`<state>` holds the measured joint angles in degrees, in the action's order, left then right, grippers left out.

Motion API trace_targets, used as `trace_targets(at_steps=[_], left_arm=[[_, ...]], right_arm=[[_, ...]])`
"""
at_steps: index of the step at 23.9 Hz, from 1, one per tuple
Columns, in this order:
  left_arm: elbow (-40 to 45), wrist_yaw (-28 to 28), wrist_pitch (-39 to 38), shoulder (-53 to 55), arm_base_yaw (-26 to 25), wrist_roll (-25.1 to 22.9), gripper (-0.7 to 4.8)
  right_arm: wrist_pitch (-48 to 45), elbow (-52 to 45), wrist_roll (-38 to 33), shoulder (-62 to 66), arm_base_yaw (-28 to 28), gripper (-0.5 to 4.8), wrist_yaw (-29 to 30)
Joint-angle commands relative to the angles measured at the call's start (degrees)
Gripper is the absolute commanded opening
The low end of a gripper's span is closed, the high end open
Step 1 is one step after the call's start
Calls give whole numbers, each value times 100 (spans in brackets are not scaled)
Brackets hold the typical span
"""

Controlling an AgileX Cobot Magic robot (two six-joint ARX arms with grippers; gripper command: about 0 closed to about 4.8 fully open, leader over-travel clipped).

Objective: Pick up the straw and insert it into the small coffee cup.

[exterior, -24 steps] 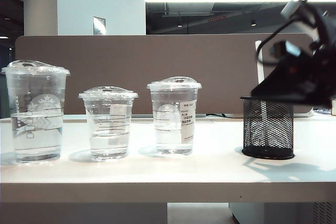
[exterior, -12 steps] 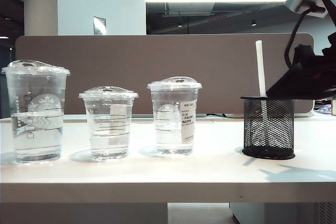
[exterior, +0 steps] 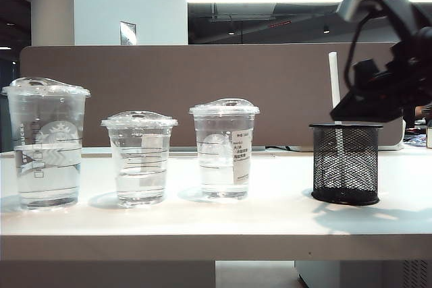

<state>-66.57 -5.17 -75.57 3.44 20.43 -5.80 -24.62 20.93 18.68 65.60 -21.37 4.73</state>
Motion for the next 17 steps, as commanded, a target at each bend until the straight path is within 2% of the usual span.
trace_targets(at_steps=[1,3,6,7,10,12,17], left_arm=[[-4,-2,109,4,2,-17,22],[-4,-2,109,4,2,-17,22],[-4,0,109,4,2,-20,22],[-4,2,109,4,2,-20,22],[-4,0,103,4,2,-17,22],[-4,0,101,4,2,-17,22],[-4,0,103,4,2,-17,22]], right_arm=[[-133,289,4,348,-7,203,-9],[-133,400,4,470,-7,192,-7],[-131,560,4,623,-7,90,-15],[-131,603,4,654,-7,71,-20],[-109,723,7,717,-7,61,-46],[-74,859,70,713,-7,23,-144],[138,1147,461,688,-7,20,-356]])
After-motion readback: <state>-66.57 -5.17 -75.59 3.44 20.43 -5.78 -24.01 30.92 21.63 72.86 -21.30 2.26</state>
